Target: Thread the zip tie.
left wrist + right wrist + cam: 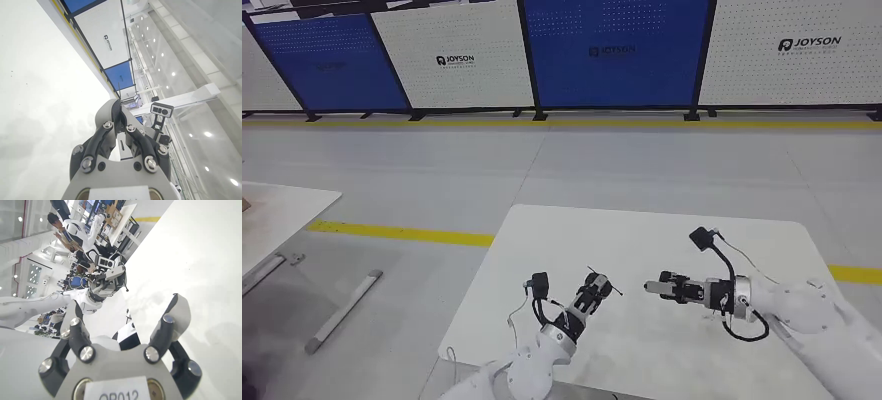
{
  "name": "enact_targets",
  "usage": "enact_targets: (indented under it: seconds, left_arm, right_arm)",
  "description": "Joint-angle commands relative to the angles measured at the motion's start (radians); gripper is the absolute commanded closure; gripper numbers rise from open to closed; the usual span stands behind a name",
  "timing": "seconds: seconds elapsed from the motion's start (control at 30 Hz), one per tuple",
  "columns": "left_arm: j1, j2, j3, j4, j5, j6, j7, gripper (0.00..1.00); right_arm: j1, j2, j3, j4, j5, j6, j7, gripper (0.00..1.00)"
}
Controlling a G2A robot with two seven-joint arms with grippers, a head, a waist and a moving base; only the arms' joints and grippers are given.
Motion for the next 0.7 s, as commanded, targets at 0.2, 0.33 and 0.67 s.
enact_targets:
  seconds: [0.2,0.33,0.67]
  left_arm:
    - [-0.009,-0.030,-0.013,-0.039,-0.150,0.077,0.044,1.00]
    - [-0.024,-0.047,0.001,-0.045,-0.147,0.089,0.072,1.00]
    - [-0.018,-0.051,-0.003,-0.042,-0.176,0.094,0.073,1.00]
  right_arm:
    - [-0.012,-0.046,-0.029,0.060,0.088,0.000,0.087,0.00]
    - [0.000,-0.097,-0.047,0.128,0.105,0.000,0.096,0.00]
    - [0.000,-0.105,-0.048,0.136,0.113,0.000,0.096,0.00]
